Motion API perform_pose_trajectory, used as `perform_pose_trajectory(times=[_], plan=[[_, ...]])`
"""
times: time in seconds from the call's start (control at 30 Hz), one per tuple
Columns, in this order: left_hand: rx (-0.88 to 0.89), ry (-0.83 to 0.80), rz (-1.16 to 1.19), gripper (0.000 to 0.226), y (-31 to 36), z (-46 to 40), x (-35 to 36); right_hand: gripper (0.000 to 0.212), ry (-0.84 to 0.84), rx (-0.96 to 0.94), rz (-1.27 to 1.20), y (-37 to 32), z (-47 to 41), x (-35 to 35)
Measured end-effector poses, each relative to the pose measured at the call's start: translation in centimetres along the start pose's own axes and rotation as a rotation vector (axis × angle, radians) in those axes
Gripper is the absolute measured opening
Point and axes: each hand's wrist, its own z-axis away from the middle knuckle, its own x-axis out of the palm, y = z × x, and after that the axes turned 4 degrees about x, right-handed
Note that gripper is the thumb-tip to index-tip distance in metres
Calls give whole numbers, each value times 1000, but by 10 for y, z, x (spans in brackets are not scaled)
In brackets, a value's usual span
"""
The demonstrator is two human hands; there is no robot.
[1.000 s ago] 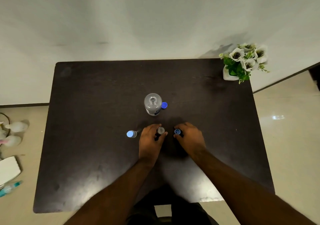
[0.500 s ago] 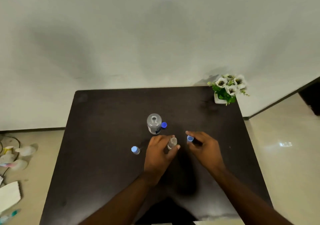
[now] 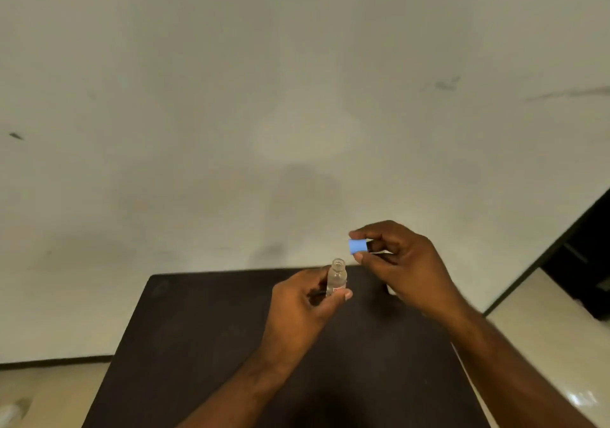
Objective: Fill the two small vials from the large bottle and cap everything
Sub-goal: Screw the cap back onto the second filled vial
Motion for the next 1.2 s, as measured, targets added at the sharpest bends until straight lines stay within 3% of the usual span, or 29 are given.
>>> perform_pose_trajectory(times=[0.17, 0.53, 0.8, 0.9, 0.97, 1.07, 1.2], plan=[[47, 15, -11, 26, 38, -30, -10, 34, -152, -214, 219, -63, -35, -46], [138, 41, -41, 18, 88, -58, -36, 32, -430, -441, 572, -156, -69, -65], [118, 57, -95, 29, 104, -55, -59, 18, -425, -409, 703, -181, -75, -54], [98, 50, -113, 34, 109, -49, -64, 43, -327, -394, 794, -184, -77, -47], [102, 42, -118, 31, 109, -47, -67, 42, -269, -397, 744, -185, -80, -48], [124, 48, -104, 24, 108, -47, -71, 30, -451, -342, 521, -188, -80, -54], [130, 42, -106, 26, 110, -46, -74, 24, -520, -335, 548, -185, -78, -48]])
